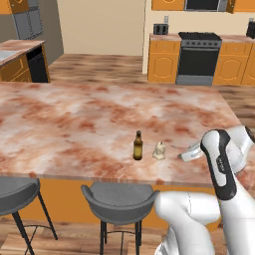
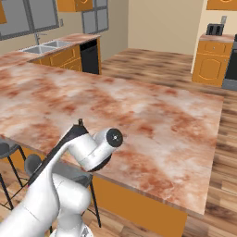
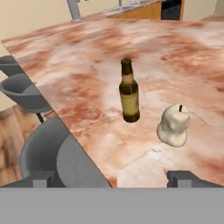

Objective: Get the candle and the beer from the cabinet and move them to the dining counter.

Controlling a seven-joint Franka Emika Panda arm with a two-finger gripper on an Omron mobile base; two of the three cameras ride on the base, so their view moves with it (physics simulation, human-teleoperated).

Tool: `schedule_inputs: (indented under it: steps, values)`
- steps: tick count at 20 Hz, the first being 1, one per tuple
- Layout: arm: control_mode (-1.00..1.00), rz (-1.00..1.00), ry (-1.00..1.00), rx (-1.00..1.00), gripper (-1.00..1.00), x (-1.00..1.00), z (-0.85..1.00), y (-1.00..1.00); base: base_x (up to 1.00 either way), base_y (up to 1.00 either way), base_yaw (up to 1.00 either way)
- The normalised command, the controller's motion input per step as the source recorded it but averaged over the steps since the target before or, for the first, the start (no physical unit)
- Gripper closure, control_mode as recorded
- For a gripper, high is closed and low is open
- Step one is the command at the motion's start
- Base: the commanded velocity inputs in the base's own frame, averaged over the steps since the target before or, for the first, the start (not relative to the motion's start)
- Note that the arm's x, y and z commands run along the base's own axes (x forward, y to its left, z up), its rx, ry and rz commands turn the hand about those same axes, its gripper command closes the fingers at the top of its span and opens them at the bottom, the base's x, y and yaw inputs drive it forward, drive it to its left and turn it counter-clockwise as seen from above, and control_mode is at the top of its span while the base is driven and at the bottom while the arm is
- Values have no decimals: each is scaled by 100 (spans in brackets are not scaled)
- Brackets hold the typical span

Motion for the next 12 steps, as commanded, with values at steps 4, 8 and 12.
schedule_inputs:
  steps: [4,8,12]
  values:
    - [-100,-3,2,0,-100,-55,62,25,0,0,0]
    - [-100,0,0,-1,-100,-56,56,24,0,0,0]
    - [-100,-2,5,-1,-100,-57,49,21,0,0,0]
